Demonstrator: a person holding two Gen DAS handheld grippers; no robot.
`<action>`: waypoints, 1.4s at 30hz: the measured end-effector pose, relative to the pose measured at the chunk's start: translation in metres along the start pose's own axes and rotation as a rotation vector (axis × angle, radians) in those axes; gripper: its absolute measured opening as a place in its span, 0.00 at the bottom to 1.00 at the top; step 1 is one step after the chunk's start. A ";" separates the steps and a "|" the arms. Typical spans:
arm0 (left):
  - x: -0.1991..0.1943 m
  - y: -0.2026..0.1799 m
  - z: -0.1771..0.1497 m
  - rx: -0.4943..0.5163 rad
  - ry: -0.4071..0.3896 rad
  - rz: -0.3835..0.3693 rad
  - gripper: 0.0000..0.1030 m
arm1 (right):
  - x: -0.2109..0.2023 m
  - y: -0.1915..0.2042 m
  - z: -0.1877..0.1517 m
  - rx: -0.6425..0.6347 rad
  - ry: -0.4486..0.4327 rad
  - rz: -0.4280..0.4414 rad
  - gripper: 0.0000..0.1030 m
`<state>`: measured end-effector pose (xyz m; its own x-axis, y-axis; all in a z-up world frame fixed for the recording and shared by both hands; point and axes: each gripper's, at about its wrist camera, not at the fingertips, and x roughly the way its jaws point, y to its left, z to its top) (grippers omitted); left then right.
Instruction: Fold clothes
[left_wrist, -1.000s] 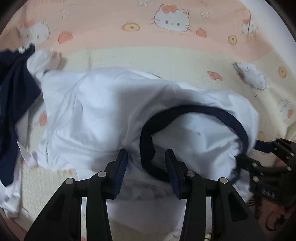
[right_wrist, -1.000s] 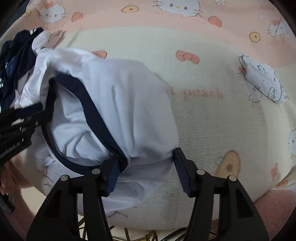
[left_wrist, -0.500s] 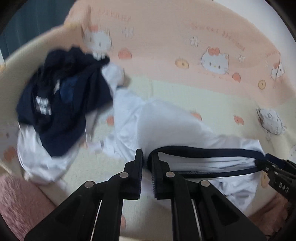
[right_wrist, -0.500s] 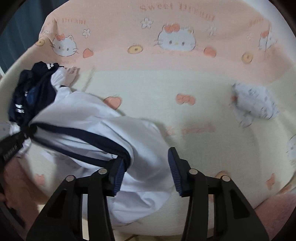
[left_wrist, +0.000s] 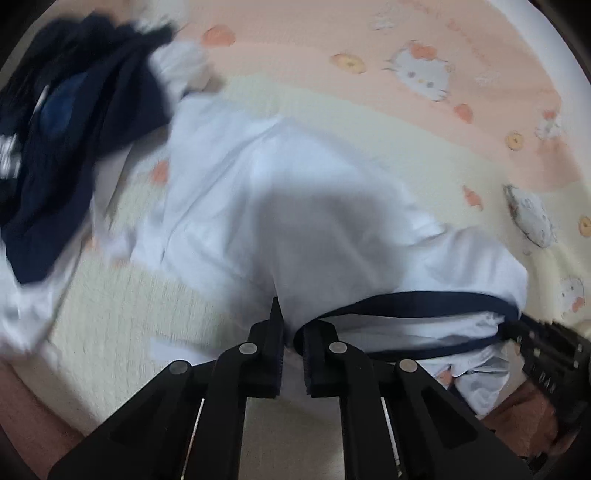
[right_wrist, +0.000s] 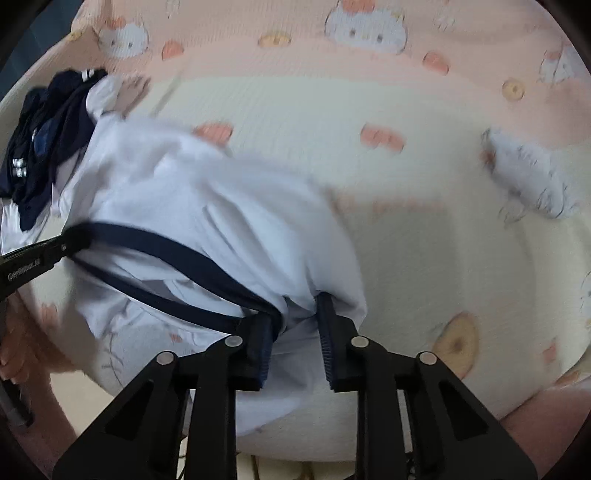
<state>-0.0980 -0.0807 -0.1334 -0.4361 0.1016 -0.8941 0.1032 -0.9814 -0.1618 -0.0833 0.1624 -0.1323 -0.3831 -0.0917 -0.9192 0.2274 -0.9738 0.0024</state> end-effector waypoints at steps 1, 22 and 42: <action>-0.004 -0.009 0.017 0.037 -0.017 0.011 0.07 | -0.004 -0.001 0.013 -0.005 -0.001 0.003 0.16; -0.271 -0.092 0.116 0.264 -0.568 -0.096 0.08 | -0.300 -0.006 0.118 -0.004 -0.724 -0.073 0.10; -0.051 0.003 -0.021 -0.108 0.054 -0.355 0.31 | -0.026 -0.024 -0.041 0.181 0.015 0.204 0.36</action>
<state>-0.0560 -0.0857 -0.0969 -0.4142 0.4438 -0.7947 0.0489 -0.8610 -0.5063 -0.0427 0.1968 -0.1248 -0.3320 -0.2884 -0.8981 0.1348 -0.9568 0.2574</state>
